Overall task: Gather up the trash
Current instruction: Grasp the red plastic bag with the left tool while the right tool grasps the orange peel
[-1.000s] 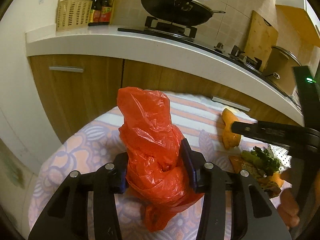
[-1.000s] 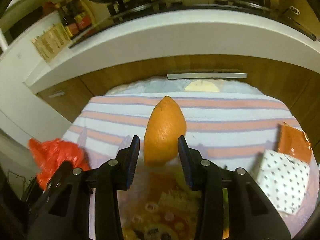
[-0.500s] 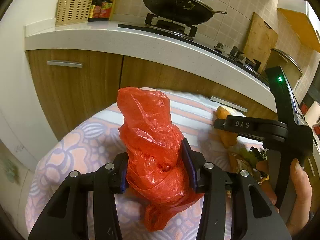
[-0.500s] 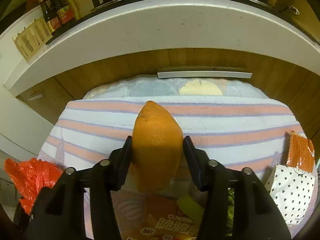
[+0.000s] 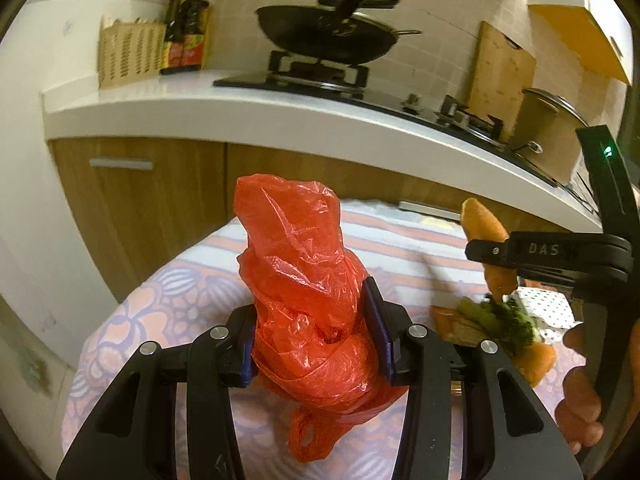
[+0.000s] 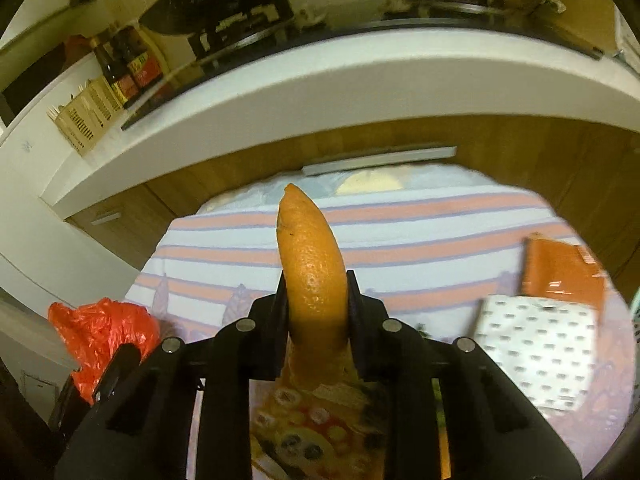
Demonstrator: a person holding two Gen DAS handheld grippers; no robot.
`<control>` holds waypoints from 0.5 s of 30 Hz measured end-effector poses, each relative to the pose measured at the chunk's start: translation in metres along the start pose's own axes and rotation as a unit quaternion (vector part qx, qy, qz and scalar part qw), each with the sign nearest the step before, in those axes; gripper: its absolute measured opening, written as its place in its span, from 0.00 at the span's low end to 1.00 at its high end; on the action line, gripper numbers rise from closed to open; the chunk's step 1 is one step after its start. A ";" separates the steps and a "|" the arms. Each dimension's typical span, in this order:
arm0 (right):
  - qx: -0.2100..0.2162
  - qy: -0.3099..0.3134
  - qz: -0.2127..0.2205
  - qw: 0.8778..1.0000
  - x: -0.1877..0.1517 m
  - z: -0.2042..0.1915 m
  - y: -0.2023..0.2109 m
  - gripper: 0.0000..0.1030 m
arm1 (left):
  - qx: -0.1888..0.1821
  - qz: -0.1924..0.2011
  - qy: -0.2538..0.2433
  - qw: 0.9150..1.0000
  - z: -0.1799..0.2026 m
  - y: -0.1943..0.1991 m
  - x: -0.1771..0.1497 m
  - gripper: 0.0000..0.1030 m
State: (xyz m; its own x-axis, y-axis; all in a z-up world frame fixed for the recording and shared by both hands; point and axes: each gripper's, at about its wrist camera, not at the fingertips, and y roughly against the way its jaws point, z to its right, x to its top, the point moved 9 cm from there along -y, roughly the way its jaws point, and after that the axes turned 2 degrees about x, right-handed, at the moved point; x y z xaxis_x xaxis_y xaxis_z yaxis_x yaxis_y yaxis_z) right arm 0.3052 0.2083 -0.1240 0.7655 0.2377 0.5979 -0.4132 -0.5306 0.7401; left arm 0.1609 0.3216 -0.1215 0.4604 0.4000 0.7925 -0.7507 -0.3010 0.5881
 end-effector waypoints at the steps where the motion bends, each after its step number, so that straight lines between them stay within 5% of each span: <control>1: -0.002 -0.001 0.006 1.000 0.000 0.005 0.007 0.22 | -0.003 0.002 -0.004 1.000 0.004 0.002 0.002 0.41; 15: -0.036 -0.028 0.066 0.997 -0.006 0.082 0.083 0.22 | -0.078 0.036 -0.060 0.995 0.102 0.044 0.030 0.41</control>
State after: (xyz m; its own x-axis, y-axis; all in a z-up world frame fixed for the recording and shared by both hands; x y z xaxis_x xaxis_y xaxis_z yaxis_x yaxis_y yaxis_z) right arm 0.3068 0.0960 -0.0918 0.7277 0.1223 0.6749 -0.5454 -0.4936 0.6775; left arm 0.1893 0.2321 -0.0553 0.4498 0.2733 0.8503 -0.8432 -0.1840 0.5052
